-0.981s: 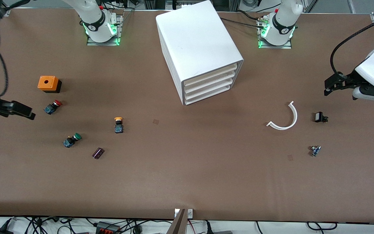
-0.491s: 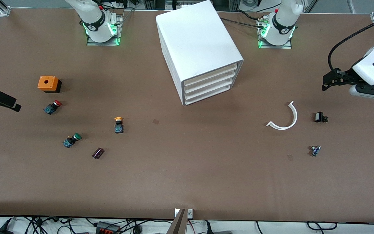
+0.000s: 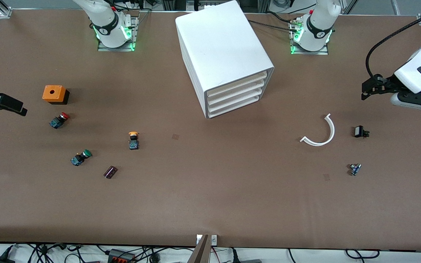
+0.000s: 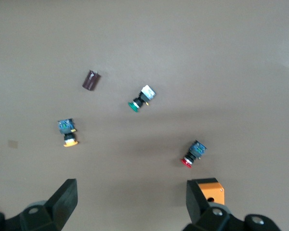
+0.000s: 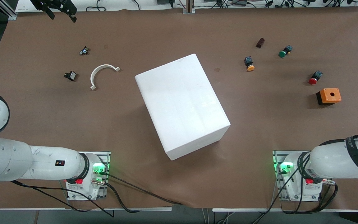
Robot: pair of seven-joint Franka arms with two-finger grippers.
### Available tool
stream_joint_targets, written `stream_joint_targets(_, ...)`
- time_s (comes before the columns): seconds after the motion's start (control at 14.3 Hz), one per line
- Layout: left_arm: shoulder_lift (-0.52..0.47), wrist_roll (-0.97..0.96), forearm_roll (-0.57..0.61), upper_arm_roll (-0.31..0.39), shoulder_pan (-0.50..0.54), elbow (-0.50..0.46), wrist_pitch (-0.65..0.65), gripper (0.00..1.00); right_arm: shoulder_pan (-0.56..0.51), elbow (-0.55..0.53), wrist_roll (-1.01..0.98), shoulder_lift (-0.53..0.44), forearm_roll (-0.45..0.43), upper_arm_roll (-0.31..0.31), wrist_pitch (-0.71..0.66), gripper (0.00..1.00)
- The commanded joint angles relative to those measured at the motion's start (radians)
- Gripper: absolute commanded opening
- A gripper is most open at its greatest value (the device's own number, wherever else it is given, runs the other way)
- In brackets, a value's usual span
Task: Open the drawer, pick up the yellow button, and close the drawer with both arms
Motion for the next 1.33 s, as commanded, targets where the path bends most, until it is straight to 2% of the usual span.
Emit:
stream_joint_targets(0.0,-0.005,0.006,0.023,0.001,-0.006,0.015,-0.022,1.00,-0.016,-0.138,-0.035,-0.108,-0.039,0.022,0.032,1.00)
stream_joint_targets(0.21,-0.005,0.003,0.023,-0.001,-0.006,0.017,-0.021,1.00,-0.017,-0.198,-0.036,-0.147,-0.037,0.022,0.050,1.00)
stream_joint_targets(0.49,-0.005,0.003,0.023,-0.001,-0.006,0.017,-0.022,1.00,-0.016,-0.205,-0.043,-0.153,-0.026,0.022,0.013,1.00)
stream_joint_targets(1.26,-0.005,0.002,0.021,-0.001,-0.006,0.017,-0.036,1.00,-0.014,-0.205,-0.047,-0.153,-0.028,0.022,0.033,1.00)
